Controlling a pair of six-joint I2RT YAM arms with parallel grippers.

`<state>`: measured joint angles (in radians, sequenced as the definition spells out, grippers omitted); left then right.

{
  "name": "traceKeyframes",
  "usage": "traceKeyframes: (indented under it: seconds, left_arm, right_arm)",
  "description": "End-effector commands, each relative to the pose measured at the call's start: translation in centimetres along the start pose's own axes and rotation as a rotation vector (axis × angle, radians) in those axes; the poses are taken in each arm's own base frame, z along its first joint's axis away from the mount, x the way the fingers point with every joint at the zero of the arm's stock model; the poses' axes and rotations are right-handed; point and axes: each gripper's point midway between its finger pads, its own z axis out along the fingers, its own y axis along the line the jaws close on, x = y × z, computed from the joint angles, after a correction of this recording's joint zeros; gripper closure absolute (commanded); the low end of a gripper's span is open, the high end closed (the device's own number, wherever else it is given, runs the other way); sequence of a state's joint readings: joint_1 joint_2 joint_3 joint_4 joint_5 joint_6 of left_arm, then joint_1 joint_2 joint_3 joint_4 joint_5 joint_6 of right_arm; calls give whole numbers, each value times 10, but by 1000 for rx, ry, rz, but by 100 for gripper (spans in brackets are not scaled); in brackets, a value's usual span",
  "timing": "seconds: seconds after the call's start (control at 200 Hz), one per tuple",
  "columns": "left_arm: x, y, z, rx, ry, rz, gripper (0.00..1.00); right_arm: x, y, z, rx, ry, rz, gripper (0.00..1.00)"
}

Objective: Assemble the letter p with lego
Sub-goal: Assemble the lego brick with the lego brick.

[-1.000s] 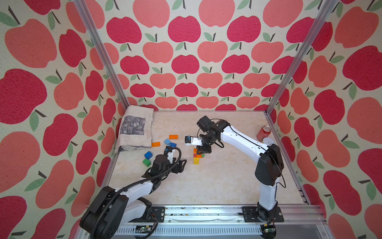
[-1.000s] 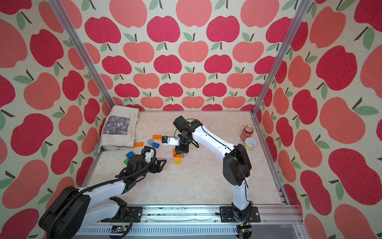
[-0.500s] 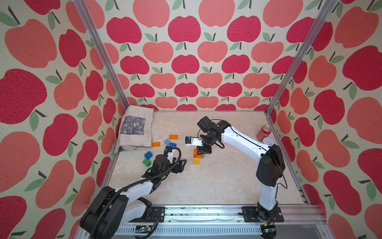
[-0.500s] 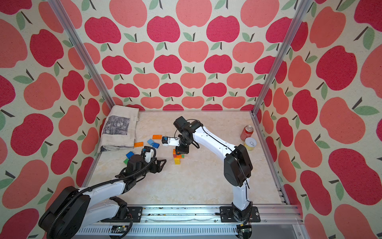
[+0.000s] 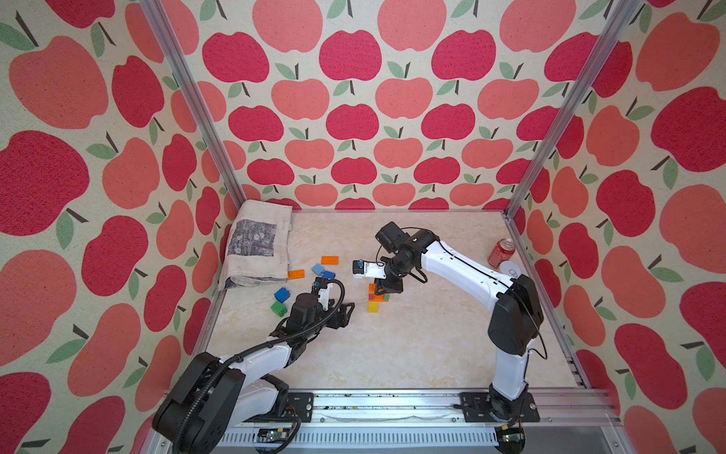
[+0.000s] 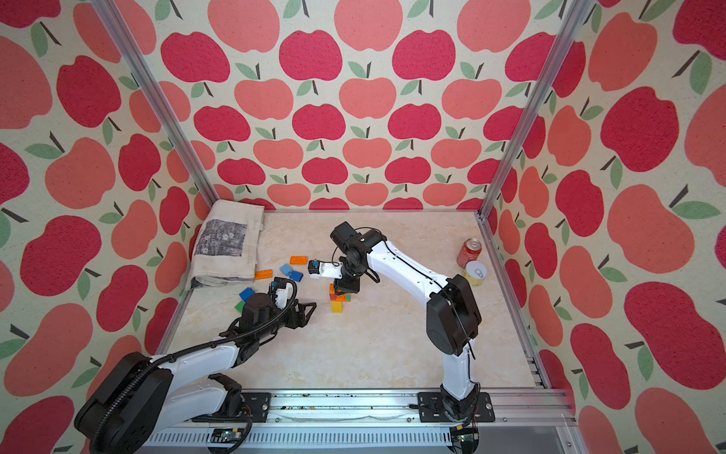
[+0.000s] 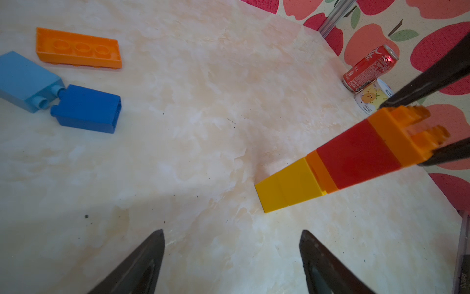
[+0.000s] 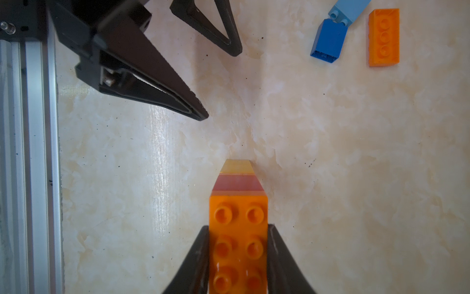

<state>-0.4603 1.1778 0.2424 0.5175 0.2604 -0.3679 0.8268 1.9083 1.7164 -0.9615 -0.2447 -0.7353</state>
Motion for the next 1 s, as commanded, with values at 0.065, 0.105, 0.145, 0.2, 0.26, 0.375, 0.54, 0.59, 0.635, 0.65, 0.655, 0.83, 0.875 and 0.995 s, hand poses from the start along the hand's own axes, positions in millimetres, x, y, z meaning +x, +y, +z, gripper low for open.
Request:
traceKeyframes:
  seconds: [0.065, 0.105, 0.145, 0.2, 0.26, 0.375, 0.54, 0.59, 0.635, 0.65, 0.655, 0.83, 0.875, 0.995]
  left_arm:
    - [-12, -4, 1, 12, -30, 6, 15]
    - [-13, -4, 1, 12, -32, 9, 15]
    - [-14, -5, 1, 14, -34, 9, 15]
    - [-13, -4, 0, 12, -33, 8, 15]
    - [-13, -3, -1, 10, -35, 7, 15]
    - [-15, -4, -4, 11, -52, -2, 15]
    - [-23, -11, -9, 54, -85, -18, 18]
    - [-24, -14, -11, 73, -88, -18, 19]
    - [-25, -16, -11, 88, -89, -19, 20]
    - [-25, -18, -11, 95, -89, -19, 21]
    - [-25, -17, -12, 95, -91, -20, 21]
    - [-29, -28, -14, 158, -111, -21, 24]
    - [-29, -30, -14, 171, -112, -23, 25]
    - [-30, -36, -16, 208, -119, -28, 28]
  right_arm:
    - [3, 7, -4, -4, 8, -12, 84]
    - [5, 6, -3, -5, 17, -10, 84]
    - [6, 6, -1, -6, 21, -8, 84]
    - [7, 6, 0, -9, 26, -7, 84]
    - [10, 7, 2, -16, 35, -4, 84]
    - [14, 9, 6, -33, 58, 4, 84]
    - [19, 7, 12, -41, 91, 10, 84]
    - [21, 6, 13, -37, 99, 13, 84]
    - [21, 5, 14, -35, 106, 16, 84]
    - [21, 4, 14, -34, 106, 15, 84]
    - [21, 5, 15, -36, 107, 15, 84]
    - [20, 5, 20, -46, 125, 16, 84]
    - [19, 4, 21, -46, 126, 18, 84]
    - [19, 5, 25, -50, 135, 18, 84]
